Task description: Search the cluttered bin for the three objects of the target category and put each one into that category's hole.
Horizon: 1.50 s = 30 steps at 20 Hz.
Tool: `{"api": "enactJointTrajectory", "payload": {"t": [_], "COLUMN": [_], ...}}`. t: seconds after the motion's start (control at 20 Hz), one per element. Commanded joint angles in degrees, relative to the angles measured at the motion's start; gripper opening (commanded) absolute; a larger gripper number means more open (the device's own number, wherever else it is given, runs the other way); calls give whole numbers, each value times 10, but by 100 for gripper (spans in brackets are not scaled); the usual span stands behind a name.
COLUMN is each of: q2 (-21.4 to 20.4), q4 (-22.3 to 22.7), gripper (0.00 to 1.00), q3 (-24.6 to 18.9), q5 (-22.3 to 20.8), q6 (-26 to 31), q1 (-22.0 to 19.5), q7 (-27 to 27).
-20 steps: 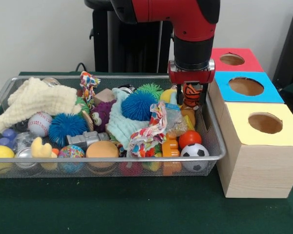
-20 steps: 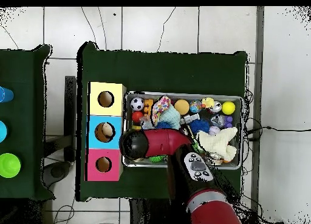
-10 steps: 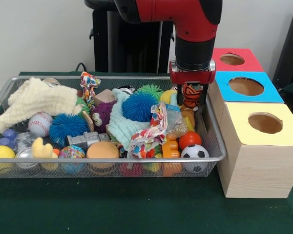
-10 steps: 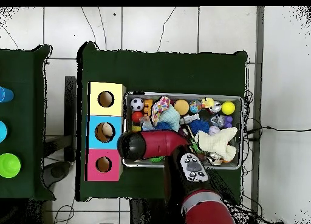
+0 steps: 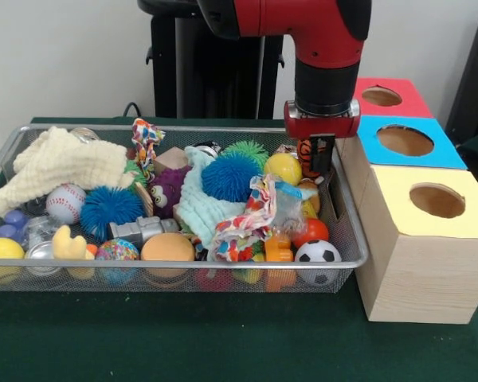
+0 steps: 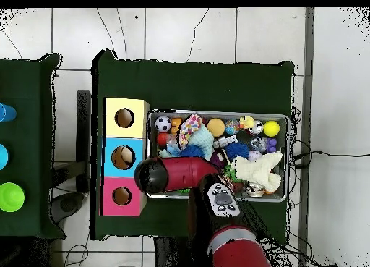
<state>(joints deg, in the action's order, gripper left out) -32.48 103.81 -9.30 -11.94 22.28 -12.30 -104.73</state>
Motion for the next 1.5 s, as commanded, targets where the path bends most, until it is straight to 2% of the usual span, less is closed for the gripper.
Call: {"api": "enactJointTrajectory", "payload": {"t": [0.05,0.65,0.8,1.1,1.15,1.5], "q2": [-19,-13,-16,-26,-26,-23], "q4": [41,51,44,61,63,62], "gripper": [0,0,0,0,100,100], "q3": [-66,-85,-70,-72,-75,-84], "q5": [36,41,39,43,43,42], "q6": [20,6,16,25,19,16], "q1": [7,-10,3,-3,-7,-13], "q7": [-65,-49,-57,-56,-54,-47]}}
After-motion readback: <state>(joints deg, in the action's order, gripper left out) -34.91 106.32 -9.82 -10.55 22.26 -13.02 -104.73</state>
